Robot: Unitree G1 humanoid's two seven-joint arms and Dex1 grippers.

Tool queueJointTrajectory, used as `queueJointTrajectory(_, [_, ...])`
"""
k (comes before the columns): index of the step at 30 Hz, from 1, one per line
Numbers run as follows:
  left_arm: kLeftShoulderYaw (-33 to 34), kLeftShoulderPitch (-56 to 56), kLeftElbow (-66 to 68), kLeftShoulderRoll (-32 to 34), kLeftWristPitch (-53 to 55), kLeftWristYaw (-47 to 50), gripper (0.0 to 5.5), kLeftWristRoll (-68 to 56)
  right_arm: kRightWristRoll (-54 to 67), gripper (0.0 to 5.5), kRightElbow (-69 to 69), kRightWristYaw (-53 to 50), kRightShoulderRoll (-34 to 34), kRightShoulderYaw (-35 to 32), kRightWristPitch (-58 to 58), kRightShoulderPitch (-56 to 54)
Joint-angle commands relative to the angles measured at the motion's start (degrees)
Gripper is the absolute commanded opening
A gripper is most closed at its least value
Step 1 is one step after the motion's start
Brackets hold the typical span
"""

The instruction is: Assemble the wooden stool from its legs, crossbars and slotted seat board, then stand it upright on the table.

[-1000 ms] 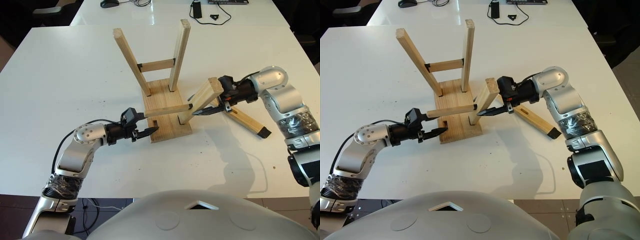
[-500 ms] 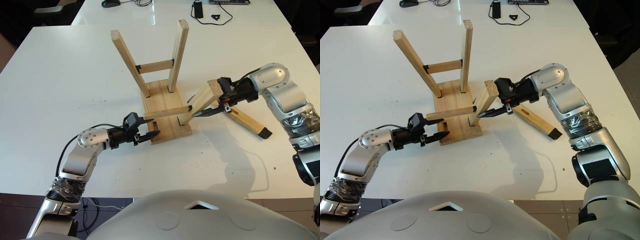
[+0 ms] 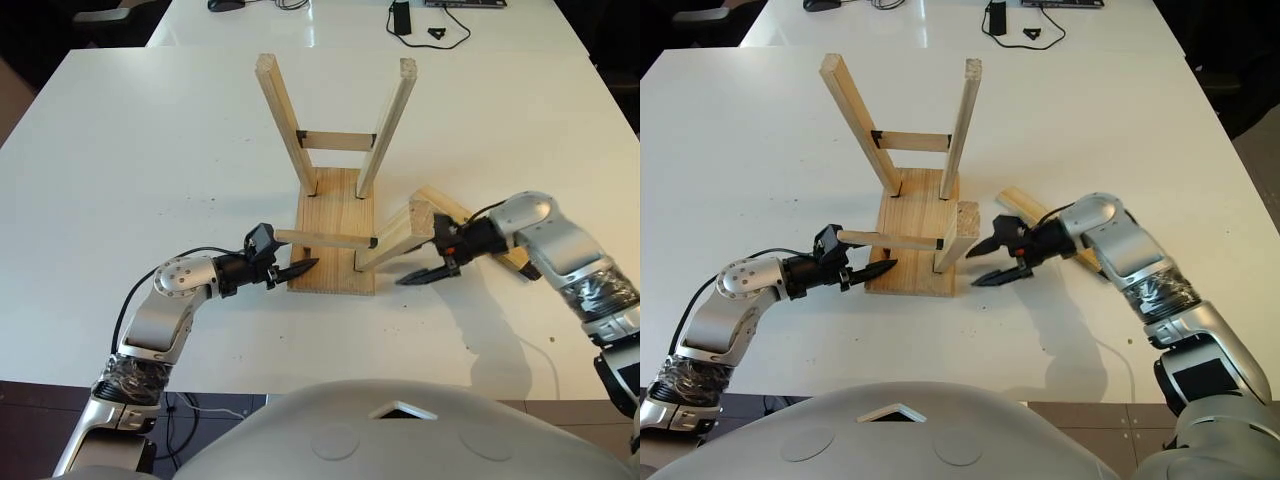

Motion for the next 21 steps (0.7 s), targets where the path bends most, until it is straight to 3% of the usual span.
queueJointTrajectory(1, [0.1, 1.6, 0.5, 0.8, 0.7, 0.6, 2.98, 1.2, -0.5, 2.70, -2.3, -1.6, -2.5, -5.1, 0.6, 2.0])
queueJointTrajectory(5, [1.2, 3.3, -0.5, 1.2, 0.5, 1.3, 2.98, 0.9, -1.7, 2.70, -4.6, -4.5, -8.4, -13.1, -1.1, 10.5])
queueJointTrajectory(10, [9.6, 12.8, -8.3, 2.2, 1.4, 3.3, 2.98, -3.9, -1.8, 2.70, -2.2, -8.7, -13.1, -25.4, -1.8, 22.4])
queueJointTrajectory(13, [16.0, 18.2, -9.4, 3.4, 1.1, 3.6, 2.98, -5.2, 3.4, 3.20, -3.2, -8.6, -12.5, -33.9, 0.8, 28.7])
queueJointTrajectory(17, [19.8, 18.9, -6.5, 4.5, 0.4, 3.4, 2.98, -4.5, 1.8, 3.49, -0.5, -10.6, -11.2, -35.5, 0.0, 29.7])
queueJointTrajectory(21, [16.7, 16.6, -2.4, 4.7, -1.5, 4.7, 2.98, 0.8, -1.8, 3.49, 5.3, -12.0, -9.5, -32.4, -1.4, 26.5])
